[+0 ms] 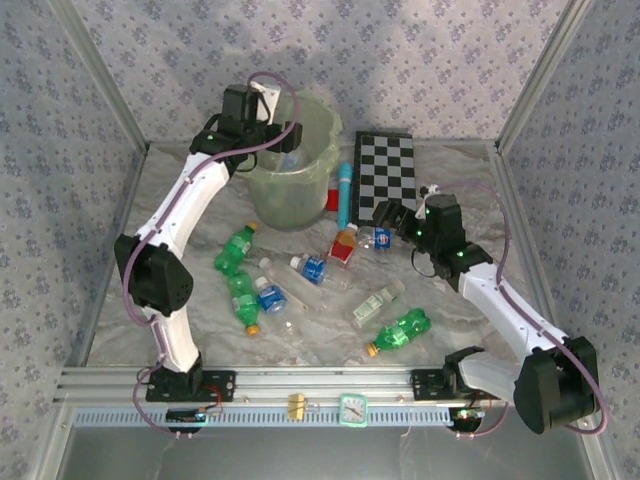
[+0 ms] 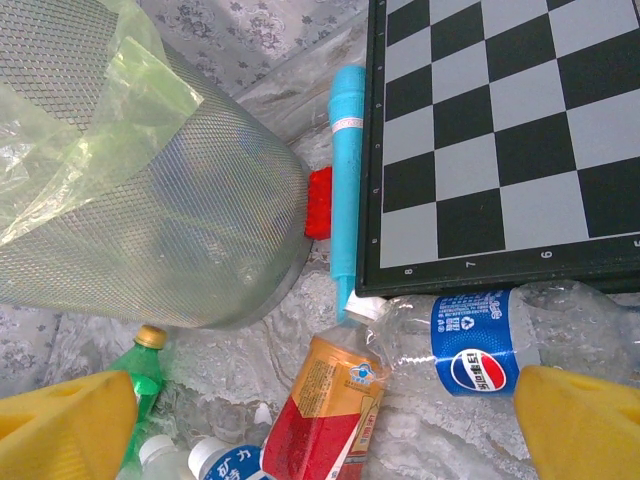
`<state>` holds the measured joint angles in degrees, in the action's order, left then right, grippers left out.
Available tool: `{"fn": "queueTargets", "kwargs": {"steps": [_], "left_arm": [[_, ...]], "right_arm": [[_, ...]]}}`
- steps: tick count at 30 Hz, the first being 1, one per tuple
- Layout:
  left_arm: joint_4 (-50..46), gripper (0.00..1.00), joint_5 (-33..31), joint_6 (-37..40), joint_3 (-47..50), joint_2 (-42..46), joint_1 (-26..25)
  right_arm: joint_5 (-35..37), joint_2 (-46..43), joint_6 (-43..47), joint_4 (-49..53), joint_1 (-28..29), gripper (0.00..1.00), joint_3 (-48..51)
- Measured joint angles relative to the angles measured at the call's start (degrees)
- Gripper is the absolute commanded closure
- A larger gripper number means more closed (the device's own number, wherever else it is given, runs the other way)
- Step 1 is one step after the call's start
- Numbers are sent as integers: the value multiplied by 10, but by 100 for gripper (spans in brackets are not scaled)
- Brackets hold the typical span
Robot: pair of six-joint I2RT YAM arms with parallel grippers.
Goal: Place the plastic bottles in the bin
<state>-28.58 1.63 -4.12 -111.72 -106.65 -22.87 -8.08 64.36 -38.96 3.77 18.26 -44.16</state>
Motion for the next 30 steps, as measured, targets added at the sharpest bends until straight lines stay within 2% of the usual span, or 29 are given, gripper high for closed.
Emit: {"fn": "queueTargets", "kwargs": {"steps": [8, 13, 22, 30], "left_arm": [[2, 6, -3, -10, 2, 7, 0], [18, 0, -20, -26, 65, 69, 0], [99, 0, -58, -68, 256, 263, 5], [130, 0, -100, -110, 466, 398, 37]], "right_arm": [[5, 0, 2, 9, 3, 0, 0], [9, 0, 5, 9, 8, 0, 0], [8, 30, 8, 7, 18, 0, -12], [6, 58, 11, -20, 32, 2, -14]]}}
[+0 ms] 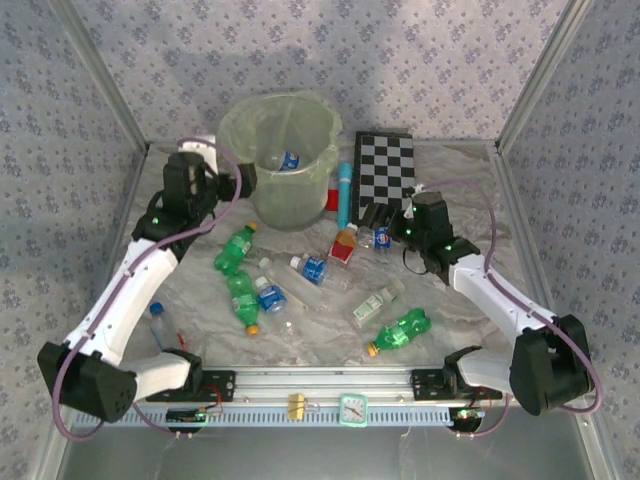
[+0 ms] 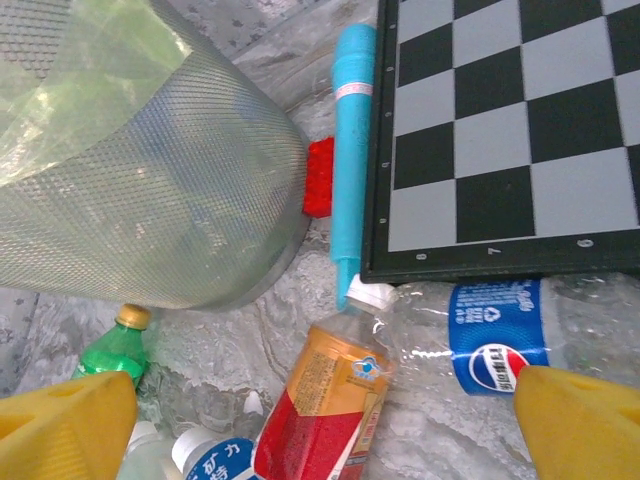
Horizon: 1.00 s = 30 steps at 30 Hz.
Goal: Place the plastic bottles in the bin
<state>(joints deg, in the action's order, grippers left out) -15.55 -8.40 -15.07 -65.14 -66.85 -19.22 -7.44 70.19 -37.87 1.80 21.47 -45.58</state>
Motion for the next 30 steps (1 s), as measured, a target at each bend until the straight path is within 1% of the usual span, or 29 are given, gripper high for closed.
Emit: {"fn": "queueTargets", "kwargs": {"steps": [4, 6, 10, 15, 22, 25, 30], "left_arm": [[9, 0, -22, -26, 108, 39, 21], [8, 0, -30, -36, 147, 45, 32], [6, 0, -37, -46, 186, 26, 50], [11, 0, -23, -45, 189, -40, 57], [17, 0, 44, -42, 187, -141, 57], [14, 0, 64, -39, 179, -167, 57], [14, 1, 76, -34, 160, -198, 57]], "right_arm": [[2, 9, 1, -23, 15, 2, 0], [4, 16, 9, -30, 22, 2, 0], [5, 33, 17, -31, 33, 2, -10], [4, 50, 17, -31, 40, 2, -24], [4, 56, 18, -27, 46, 2, -33], [5, 57, 20, -26, 47, 2, -37], [5, 58, 20, -20, 47, 2, -37]]}}
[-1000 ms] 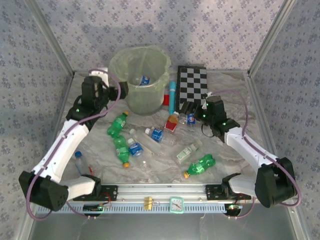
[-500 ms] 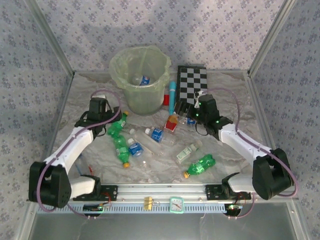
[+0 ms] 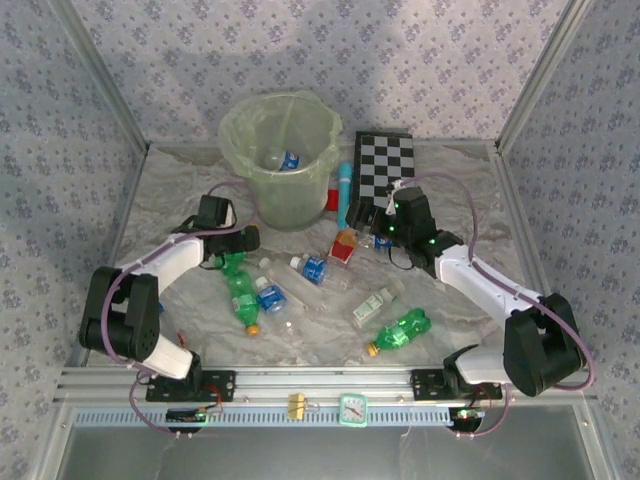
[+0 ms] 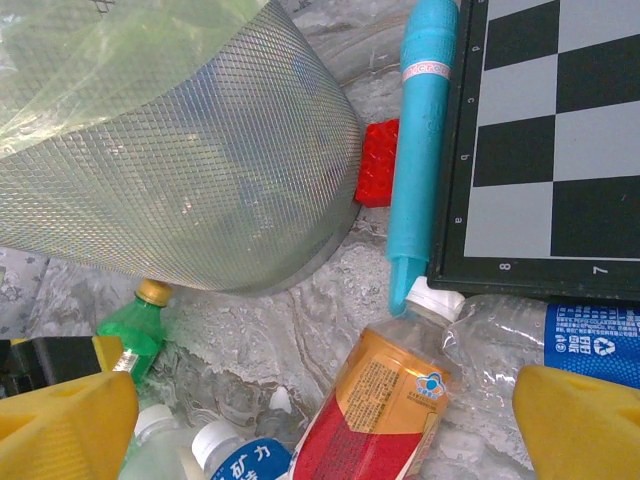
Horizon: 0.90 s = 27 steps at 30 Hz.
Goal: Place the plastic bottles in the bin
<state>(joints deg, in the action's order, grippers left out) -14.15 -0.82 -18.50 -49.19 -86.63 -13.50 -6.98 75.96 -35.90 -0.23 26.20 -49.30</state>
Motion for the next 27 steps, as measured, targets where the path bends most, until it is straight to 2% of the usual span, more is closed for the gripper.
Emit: {"fn": "queueTargets", "kwargs": {"steps": [11, 22, 27], "left_arm": [[-17, 17, -10, 15, -31, -52, 6], [-50, 24, -11, 15, -64, -87, 8], [-58, 40, -11, 15, -83, -99, 8]], "right_arm": [[-2, 12, 0, 20, 0, 0, -13], [-7, 18, 0, 17, 1, 0, -21], [2, 13, 0, 8, 4, 0, -6]]}}
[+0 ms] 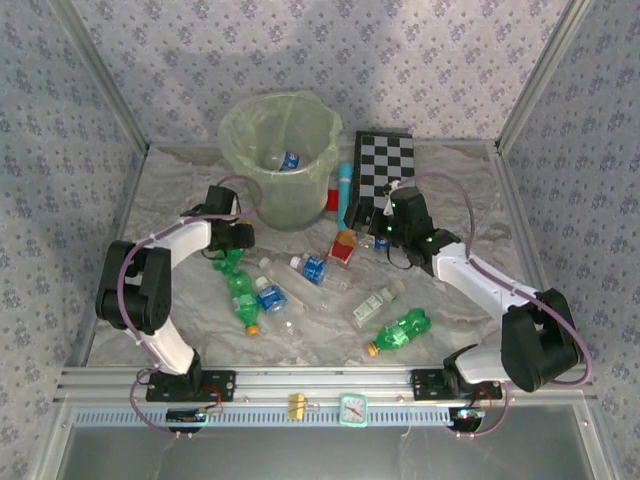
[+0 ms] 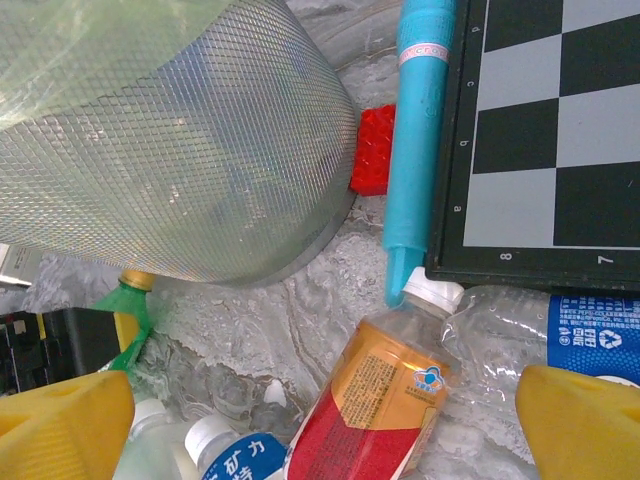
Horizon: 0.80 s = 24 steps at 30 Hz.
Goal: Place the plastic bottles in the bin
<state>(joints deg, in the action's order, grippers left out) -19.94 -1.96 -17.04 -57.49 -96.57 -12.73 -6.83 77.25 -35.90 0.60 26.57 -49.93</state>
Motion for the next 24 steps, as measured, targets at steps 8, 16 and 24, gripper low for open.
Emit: {"fn": "queueTargets", "kwargs": {"steps": [8, 16, 24], "left_arm": [[1, 51, -9, 2, -6, -2, 0], [-8, 51, -42, -1, 3, 44, 0], [-11, 50, -54, -17, 3, 173, 15]], "right_arm": [[0, -1, 9, -4, 1, 0, 1], [0, -1, 11, 2, 1, 0, 1], [-1, -3, 13, 7, 0, 0, 1]]}}
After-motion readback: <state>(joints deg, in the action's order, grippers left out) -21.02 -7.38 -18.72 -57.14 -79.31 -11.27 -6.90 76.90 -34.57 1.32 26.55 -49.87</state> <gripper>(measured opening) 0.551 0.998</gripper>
